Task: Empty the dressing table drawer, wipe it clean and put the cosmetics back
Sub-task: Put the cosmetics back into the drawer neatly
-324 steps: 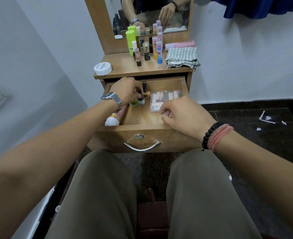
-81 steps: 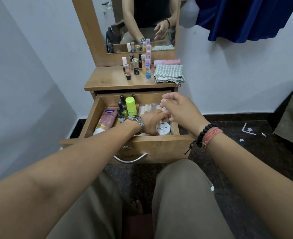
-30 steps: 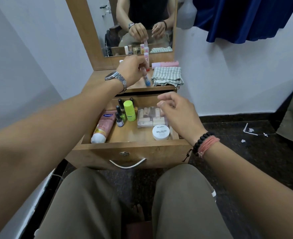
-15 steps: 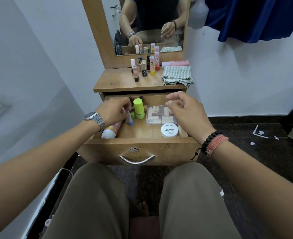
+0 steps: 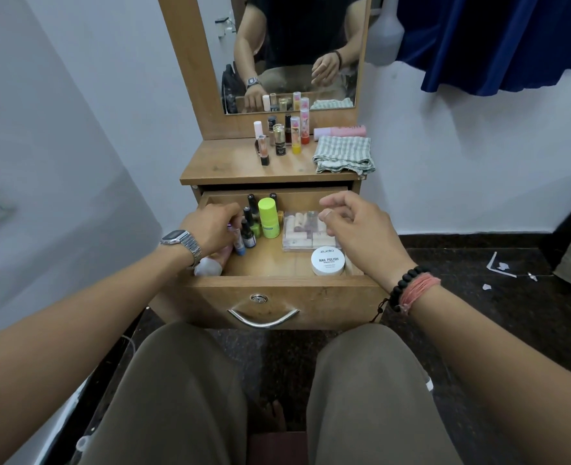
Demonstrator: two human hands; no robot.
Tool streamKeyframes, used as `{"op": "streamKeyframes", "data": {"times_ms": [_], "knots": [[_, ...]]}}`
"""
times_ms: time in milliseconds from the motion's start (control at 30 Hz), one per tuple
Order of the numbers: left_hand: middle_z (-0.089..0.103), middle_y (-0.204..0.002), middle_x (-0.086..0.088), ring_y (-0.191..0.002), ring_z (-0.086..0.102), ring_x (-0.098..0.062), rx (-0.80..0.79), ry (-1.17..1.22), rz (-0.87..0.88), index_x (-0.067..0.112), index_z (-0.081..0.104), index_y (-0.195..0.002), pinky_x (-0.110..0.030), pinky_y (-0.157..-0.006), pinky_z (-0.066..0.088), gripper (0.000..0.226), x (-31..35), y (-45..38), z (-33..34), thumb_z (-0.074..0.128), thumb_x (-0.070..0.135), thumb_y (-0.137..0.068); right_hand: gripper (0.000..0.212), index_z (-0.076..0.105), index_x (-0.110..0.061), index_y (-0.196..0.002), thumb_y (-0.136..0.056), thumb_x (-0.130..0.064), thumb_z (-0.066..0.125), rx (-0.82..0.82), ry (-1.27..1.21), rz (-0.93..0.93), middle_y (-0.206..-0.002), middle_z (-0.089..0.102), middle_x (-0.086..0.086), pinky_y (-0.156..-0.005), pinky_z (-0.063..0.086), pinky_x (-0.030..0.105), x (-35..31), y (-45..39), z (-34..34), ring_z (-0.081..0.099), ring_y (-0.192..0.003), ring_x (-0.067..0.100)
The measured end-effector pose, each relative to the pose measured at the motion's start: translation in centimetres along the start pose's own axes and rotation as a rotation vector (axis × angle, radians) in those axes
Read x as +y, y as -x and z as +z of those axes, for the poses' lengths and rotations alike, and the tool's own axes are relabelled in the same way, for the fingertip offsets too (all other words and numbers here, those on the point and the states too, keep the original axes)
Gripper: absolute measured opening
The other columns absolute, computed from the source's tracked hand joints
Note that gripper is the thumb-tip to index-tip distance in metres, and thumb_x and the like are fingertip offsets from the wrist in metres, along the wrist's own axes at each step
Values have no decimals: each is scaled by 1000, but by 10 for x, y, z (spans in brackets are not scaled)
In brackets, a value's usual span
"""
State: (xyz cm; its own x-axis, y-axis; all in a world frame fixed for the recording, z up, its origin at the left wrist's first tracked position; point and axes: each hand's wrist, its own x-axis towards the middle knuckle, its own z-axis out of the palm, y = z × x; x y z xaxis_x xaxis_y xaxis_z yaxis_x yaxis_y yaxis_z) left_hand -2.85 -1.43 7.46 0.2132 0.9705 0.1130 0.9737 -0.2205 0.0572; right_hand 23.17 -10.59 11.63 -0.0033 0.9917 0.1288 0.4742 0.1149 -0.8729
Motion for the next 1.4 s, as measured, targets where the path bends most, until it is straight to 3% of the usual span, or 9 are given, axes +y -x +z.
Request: {"op": "streamKeyframes", "data": {"times_ms": [200, 400, 533, 633, 733, 800, 933, 1167, 1400], "knots": [[53, -84, 14, -78, 46, -12, 5, 3, 5, 29, 51, -79, -26, -58, 34, 12, -1, 1, -1, 60, 23, -84, 17, 61, -28, -111, -96, -29, 52, -16, -7, 13, -106, 66, -11, -67, 40, 12, 1, 3, 2, 62, -90, 4], [50, -90, 12, -81, 49, -13, -26, -2, 46, 30, 51, -82, -27, -61, 37, 13, -3, -1, -4, 63, 26, -83, 19, 59, -28, -114, -96, -29, 52, -14, 7, 9, -107, 65, -11, -71, 43, 11, 1, 2, 1, 62, -90, 3], [59, -89, 9, -81, 57, -14, 96, 109, 68, 26, 59, -88, -26, -63, 39, 3, -8, -8, -25, 62, 27, -87, 20, 59, -28, -114, -96, -28, 53, 5, 11, -6, -109, 65, -12, -73, 43, 10, 2, 1, -2, 61, -90, 0], [67, -98, 0, -82, 58, -14, 179, 182, 85, 18, 66, -100, -29, -70, 45, 16, -4, -27, -40, 59, 13, -86, 21, 58, -29, -116, -96, -30, 53, -5, 6, -2, -109, 64, -13, -71, 43, 9, 1, 1, -1, 62, -87, -2], [66, -109, -1, -91, 62, -17, 212, 121, 118, 23, 62, -112, -38, -81, 52, 25, 5, -57, -52, 62, 18, -87, 22, 57, -29, -117, -97, -31, 52, -14, 12, 2, -109, 64, -13, -69, 41, 8, 1, 3, -1, 61, -85, -4], [61, -116, -1, -96, 62, -20, 230, 66, 136, 27, 59, -116, -42, -81, 53, 32, 12, -76, -58, 64, 20, -86, 22, 57, -29, -118, -96, -34, 52, -15, 18, 0, -109, 65, -12, -71, 41, 8, 1, 3, -1, 60, -88, -4], [53, -129, -5, -109, 57, -26, 250, 60, 119, 20, 57, -125, -37, -84, 48, 37, 28, -106, -66, 62, 17, -88, 22, 57, -28, -118, -97, -31, 52, -17, 26, 3, -106, 63, -14, -74, 43, 11, 1, 3, -1, 58, -86, -5], [61, -115, -7, -102, 56, -26, 240, 3, 128, 17, 67, -106, -32, -73, 41, 19, 33, -129, -66, 63, 13, -88, 21, 59, -27, -116, -96, -27, 51, -17, 42, -13, -105, 62, -13, -83, 48, 24, -1, 3, 0, 60, -94, 5], [64, -100, -5, -85, 53, -17, 256, 52, 175, 14, 70, -93, -28, -69, 41, 11, 33, -106, -75, 71, 20, -83, 24, 58, -26, -119, -96, -26, 51, -22, 42, -30, -109, 64, -12, -81, 42, 20, -4, 4, -1, 58, -93, 4]]}}
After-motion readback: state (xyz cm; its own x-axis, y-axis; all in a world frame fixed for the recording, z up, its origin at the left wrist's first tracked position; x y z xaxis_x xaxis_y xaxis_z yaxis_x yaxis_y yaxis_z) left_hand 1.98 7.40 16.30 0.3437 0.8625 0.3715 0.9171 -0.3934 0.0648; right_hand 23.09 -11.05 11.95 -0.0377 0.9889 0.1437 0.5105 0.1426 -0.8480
